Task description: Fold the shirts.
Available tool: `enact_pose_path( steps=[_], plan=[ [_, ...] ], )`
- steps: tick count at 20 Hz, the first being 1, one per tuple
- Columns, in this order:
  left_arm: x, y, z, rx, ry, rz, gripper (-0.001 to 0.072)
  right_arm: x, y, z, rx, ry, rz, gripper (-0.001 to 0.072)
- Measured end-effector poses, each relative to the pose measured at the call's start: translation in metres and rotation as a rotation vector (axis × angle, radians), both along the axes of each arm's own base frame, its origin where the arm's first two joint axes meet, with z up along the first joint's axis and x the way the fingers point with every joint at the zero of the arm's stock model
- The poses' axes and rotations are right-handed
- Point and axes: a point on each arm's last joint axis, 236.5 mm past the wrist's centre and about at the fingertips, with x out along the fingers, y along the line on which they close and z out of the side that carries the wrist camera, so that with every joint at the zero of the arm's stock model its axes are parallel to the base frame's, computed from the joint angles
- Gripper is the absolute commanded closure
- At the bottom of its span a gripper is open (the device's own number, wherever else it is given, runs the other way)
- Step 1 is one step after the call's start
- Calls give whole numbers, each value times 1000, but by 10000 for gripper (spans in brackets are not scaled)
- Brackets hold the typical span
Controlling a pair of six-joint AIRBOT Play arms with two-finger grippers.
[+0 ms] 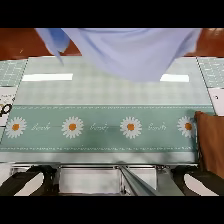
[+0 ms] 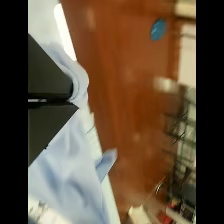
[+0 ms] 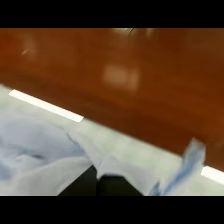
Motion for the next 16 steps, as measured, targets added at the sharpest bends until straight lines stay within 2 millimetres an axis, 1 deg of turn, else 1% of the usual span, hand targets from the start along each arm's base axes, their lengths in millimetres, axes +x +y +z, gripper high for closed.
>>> enact_pose_path(
  steps=[1, 2, 3, 4, 6, 7, 8, 9, 10, 12, 13, 14, 16],
  plan=[
    [-14, 9, 11, 31, -35, 46, 691, -22, -7, 14, -11, -39, -28, 690],
    [-30, 18, 19, 65, -62, 93, 691, -41, -11, 23, -19, -68, -48, 690],
    [-45, 25, 28, 82, -92, 131, 691, -60, -15, 28, -26, -84, -65, 690],
    [-59, 31, 32, 106, -107, 162, 691, -75, -18, 30, -28, -90, -75, 690],
    [-81, 39, 32, 141, -112, 206, 691, -100, -23, 20, -29, -62, -96, 690],
    [-87, 41, 26, 158, -92, 214, 691, -108, -25, 10, -27, -35, -107, 690],
    [-92, 43, 11, 179, -45, 215, 691, -112, -27, -1, -23, -5, -118, 690],
    [-93, 43, -7, 195, 16, 210, 691, -115, -28, -16, -17, 38, -126, 690],
    [-91, 44, -30, 209, 86, 203, 691, -115, -28, -34, -10, 85, -131, 690],
    [-79, 45, -91, 236, 266, 182, 691, -106, -27, -77, 4, 204, -138, 690],
    [-72, 46, -125, 245, 360, 171, 691, -99, -25, -100, 11, 263, -132, 690],
    [-64, 48, -165, 255, 464, 163, 691, -90, -22, -124, 22, 320, -124, 690],
    [-45, 51, -239, 237, 617, 168, 691, -62, -12, -174, 45, 430, -91, 689]
  ],
)
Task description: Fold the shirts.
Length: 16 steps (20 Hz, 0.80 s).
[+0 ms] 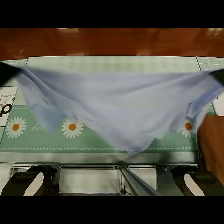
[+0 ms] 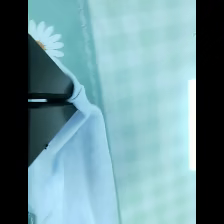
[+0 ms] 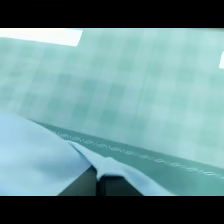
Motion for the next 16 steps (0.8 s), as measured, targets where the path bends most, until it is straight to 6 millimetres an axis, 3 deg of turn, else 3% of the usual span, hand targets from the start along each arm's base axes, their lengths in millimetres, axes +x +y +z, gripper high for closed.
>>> enact_pose_path(
  steps=[2, 5, 9, 10, 11, 14, 16],
  plan=[
    [23, 6, -60, -28, 70, 59, 691, 34, 10, -42, 38, 80, 29, 689],
    [57, 17, -140, -65, 154, 164, 691, 103, 23, -100, 105, 165, 40, 689],
    [87, 25, -226, -87, 291, 250, 691, 193, 39, -163, 220, 268, 16, 658],
    [91, 26, -242, -94, 325, 264, 691, 211, 42, -176, 254, 292, 2, 540],
    [97, 26, -257, -103, 352, 278, 691, 224, 44, -189, 283, 319, -11, 320],
    [113, 24, -282, -131, 402, 305, 691, 252, 49, -216, 350, 370, -39, 295],
    [123, 24, -286, -142, 404, 314, 691, 255, 39, -219, 372, 401, -46, 298]
  ],
)
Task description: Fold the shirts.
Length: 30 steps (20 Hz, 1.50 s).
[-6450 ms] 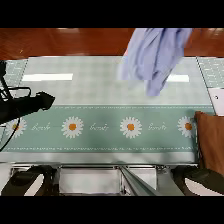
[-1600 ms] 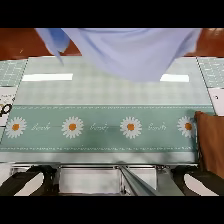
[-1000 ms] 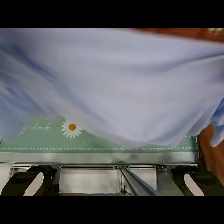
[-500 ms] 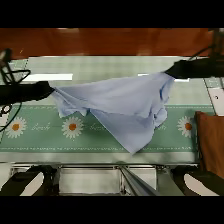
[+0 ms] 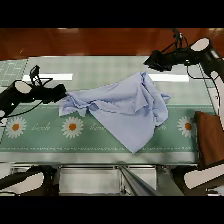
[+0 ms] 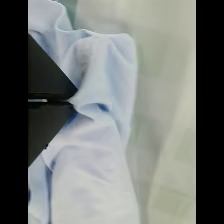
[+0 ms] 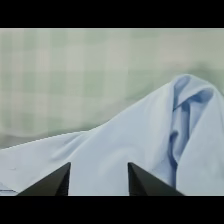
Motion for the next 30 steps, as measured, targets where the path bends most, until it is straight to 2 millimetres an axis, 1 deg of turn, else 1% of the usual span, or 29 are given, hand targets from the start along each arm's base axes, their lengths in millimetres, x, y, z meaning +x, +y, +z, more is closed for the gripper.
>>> enact_pose_path(
  steps=[1, 2, 3, 4, 5, 7, 9, 10, 12, 13, 14, 15, 16, 18, 19, 22, 23, 24, 25, 27, 29, 30],
  plan=[
    [3, 0, -1, -2, 3, -1, 691, -5, -9, 0, -1, 24, 8, 302],
    [5, -1, 0, -9, 3, 0, 691, -16, -22, -1, -21, 62, 24, 302],
    [7, -2, 0, -11, 5, -3, 691, -35, -36, -4, -54, 118, 41, 302],
    [7, -3, 0, -14, 11, -7, 691, -60, -52, -12, -104, 191, 56, 302],
    [8, -3, 0, -15, 9, -8, 691, -88, -64, -19, -145, 264, 62, 302],
    [8, -4, 0, -18, 15, -11, 691, -148, -72, -35, -179, 387, 68, 302],
    [7, -5, 0, -21, 21, -16, 691, -210, -65, -54, -179, 485, 74, 302],
    [5, -6, -1, -23, 29, -20, 691, -243, -56, -65, -166, 533, 87, 302],
    [5, -7, -1, -24, 31, -24, 691, -297, -38, -85, -137, 609, 109, 302],
    [4, -7, -1, -25, 35, -26, 691, -320, -29, -95, -122, 645, 118, 302],
    [4, -7, -2, -25, 35, -26, 690, -337, -21, -103, -112, 671, 128, 302],
    [2, -8, -2, -27, 42, -30, 691, -353, -13, -110, -100, 697, 137, 302],
    [1, -8, -2, -29, 46, -32, 691, -363, -6, -117, -96, 712, 144, 302],
    [0, -9, -3, -30, 50, -35, 691, -374, 8, -128, -82, 733, 147, 302],
    [0, -9, -3, -30, 51, -36, 691, -375, 17, -134, -69, 734, 145, 302],
    [-2, -13, -3, -32, 56, -45, 691, -368, 46, -144, -9, 722, 112, 302],
    [-2, -14, -3, -32, 57, -49, 691, -363, 55, -145, 16, 710, 93, 371],
    [-3, -16, -3, -32, 57, -53, 691, -357, 61, -147, 30, 692, 73, 597],
    [-3, -18, -3, -32, 57, -56, 691, -348, 65, -151, 32, 660, 55, 689],
    [-3, -19, -3, -32, 58, -61, 691, -331, 78, -144, 74, 586, 55, 690],
    [-1, -19, 2, -33, 48, -61, 691, -308, 91, -120, 127, 502, 85, 690],
    [3, -17, 8, -33, 32, -58, 691, -294, 95, -104, 145, 450, 102, 690]
  ],
)
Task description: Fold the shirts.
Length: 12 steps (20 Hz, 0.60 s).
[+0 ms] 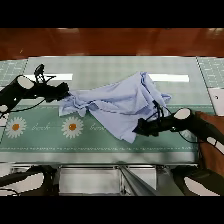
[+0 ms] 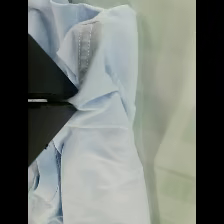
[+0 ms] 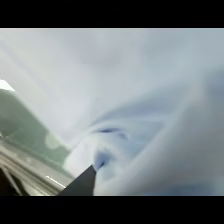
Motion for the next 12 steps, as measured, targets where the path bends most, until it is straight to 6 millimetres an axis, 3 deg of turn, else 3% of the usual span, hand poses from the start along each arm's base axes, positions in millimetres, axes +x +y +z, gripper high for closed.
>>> enact_pose_path(
  steps=[2, 4, 7, 9, 12],
  plan=[
    [15, 2, 29, -17, -70, 17, 691, 40, 0, 47, 26, -143, 21, 690],
    [36, 3, 82, -43, -191, 35, 691, 86, -12, 110, 19, -319, 35, 691],
    [59, 4, 203, -66, -454, 41, 691, 142, -48, 231, -52, -627, 21, 691],
    [57, 3, 297, -70, -655, 37, 691, 155, -73, 323, -123, -838, 5, 691],
    [18, 2, 430, -54, -939, 20, 691, 133, -92, 433, -218, -1093, -2, 691]
  ],
)
